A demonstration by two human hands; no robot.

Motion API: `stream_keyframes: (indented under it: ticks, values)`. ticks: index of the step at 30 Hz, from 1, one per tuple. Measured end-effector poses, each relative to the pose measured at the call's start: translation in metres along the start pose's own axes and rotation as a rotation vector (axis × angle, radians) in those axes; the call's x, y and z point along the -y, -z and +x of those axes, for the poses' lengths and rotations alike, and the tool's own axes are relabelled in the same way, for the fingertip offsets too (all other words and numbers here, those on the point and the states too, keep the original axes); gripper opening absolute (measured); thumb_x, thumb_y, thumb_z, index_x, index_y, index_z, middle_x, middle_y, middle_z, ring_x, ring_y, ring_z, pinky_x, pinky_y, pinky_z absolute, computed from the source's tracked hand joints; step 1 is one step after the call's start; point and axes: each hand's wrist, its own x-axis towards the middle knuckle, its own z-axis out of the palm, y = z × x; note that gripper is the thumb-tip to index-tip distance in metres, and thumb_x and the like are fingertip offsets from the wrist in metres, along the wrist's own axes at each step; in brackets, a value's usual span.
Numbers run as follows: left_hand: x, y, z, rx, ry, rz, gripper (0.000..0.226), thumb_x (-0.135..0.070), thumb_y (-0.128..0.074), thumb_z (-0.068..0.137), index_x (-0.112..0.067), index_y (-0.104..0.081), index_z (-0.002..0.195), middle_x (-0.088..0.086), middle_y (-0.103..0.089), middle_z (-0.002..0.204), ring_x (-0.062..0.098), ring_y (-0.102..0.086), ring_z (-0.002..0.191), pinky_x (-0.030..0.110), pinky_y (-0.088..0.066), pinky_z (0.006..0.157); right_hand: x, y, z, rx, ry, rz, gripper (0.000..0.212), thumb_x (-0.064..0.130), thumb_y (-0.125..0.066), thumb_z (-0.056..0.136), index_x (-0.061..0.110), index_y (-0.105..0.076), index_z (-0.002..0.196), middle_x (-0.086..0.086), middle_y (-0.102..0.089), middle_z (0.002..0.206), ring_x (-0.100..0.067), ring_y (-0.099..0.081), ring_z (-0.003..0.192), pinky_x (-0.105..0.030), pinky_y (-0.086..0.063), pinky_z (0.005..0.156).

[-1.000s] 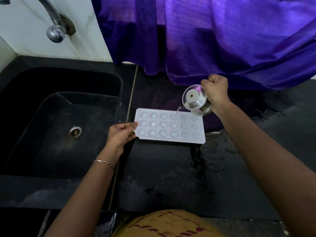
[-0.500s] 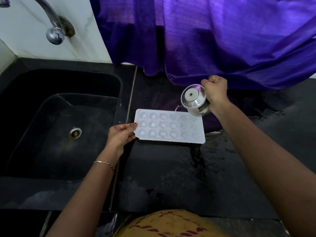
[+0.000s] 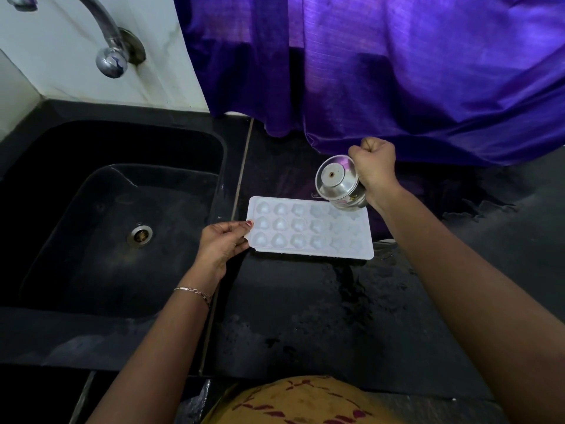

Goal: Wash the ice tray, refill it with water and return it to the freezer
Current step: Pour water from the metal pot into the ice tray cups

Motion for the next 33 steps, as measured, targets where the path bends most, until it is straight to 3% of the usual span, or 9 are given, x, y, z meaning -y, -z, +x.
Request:
stream_keyframes:
  ticks: [9, 18, 23, 33]
  values:
    - [0.001, 0.001, 0.003, -0.01, -0.004, 0.017, 0.013, -0.014, -0.074, 0.083, -0.003, -0.071, 0.088, 0.013, -0.073, 0.092, 0.018, -0.068, 0.078, 0.022, -0.058, 0.065, 0.001, -0.004, 0.001, 0.017, 0.062, -0.055, 0.044, -0.002, -0.055, 0.076, 0.021, -0.027, 0.052, 0.008, -0.025, 0.049, -0.007, -0.023, 0.049, -0.025, -0.028, 0.049]
    - [0.0, -0.001, 0.001, 0.0, -0.01, -0.003, 0.01, -0.012, -0.072, 0.085, -0.002, -0.07, 0.086, 0.006, -0.072, 0.078, 0.007, -0.068, 0.06, 0.018, -0.054, 0.057, 0.005, -0.004, 0.003, 0.012, 0.076, -0.075, 0.043, -0.003, -0.054, 0.076, 0.021, -0.027, 0.052, 0.008, -0.026, 0.05, -0.005, -0.023, 0.047, -0.022, -0.028, 0.048]
    - [0.001, 0.001, 0.002, -0.001, -0.009, 0.007, 0.009, -0.013, -0.073, 0.084, -0.004, -0.071, 0.084, 0.012, -0.072, 0.087, 0.015, -0.066, 0.073, 0.019, -0.056, 0.06, 0.007, -0.005, 0.003, 0.017, 0.092, -0.069, 0.044, -0.002, -0.054, 0.076, 0.021, -0.027, 0.051, 0.011, -0.025, 0.047, -0.005, -0.023, 0.046, -0.021, -0.028, 0.048]
    - [0.001, 0.0, 0.001, 0.001, -0.005, -0.01, 0.01, -0.012, -0.072, 0.084, -0.002, -0.071, 0.085, 0.01, -0.072, 0.082, 0.012, -0.069, 0.067, 0.019, -0.055, 0.058, 0.01, -0.012, -0.002, -0.014, -0.125, 0.148, 0.041, -0.001, -0.055, 0.082, 0.02, -0.031, 0.055, 0.006, -0.032, 0.05, -0.005, -0.032, 0.042, -0.022, -0.034, 0.047]
